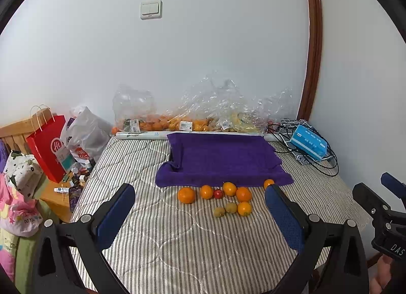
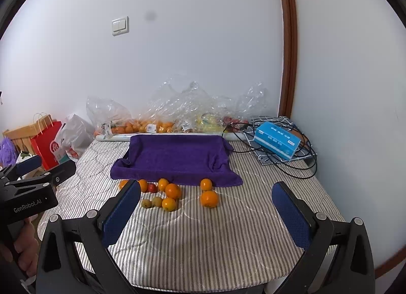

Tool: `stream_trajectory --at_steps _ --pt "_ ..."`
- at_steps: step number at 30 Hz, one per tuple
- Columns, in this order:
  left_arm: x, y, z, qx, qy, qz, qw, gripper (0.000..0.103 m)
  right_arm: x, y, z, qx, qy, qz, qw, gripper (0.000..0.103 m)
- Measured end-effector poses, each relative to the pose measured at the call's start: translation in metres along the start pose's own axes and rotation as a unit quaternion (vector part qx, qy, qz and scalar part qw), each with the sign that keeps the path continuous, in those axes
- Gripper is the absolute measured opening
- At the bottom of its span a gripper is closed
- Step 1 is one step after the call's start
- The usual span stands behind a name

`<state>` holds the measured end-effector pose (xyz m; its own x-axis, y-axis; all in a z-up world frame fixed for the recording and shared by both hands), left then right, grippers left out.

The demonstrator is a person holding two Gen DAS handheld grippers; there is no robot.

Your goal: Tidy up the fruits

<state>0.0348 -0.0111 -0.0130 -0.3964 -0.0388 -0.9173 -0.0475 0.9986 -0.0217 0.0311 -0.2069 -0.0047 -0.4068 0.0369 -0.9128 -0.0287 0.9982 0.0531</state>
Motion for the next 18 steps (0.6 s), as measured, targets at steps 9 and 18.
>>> stream_trajectory --at_steps 9,18 --pt "0.0001 -0.0021 -0.0005 -0.004 -0.002 -0.004 1.0 0.103 0.0012 0.0002 0.0022 -0.003 0.001 -0.001 1.0 0.102" --pt "0.0004 -0.0004 -0.0022 -0.001 -0.003 -0.004 1.0 0.103 0.0042 -0.0015 0.0024 -0.005 -0.001 0.001 1.0 0.102"
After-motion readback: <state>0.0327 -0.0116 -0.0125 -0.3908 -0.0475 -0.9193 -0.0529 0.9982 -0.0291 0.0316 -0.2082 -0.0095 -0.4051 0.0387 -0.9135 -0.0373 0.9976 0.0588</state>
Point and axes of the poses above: each gripper's, at about its wrist camera, not at the fingertips, and z roughly the way its jaws point, y to its left, x to its underside, the point moved 5 cm from there along z, roughly the way its jaws point, and after that the axes turned 9 degrees about -y, right-handed, at the moved point
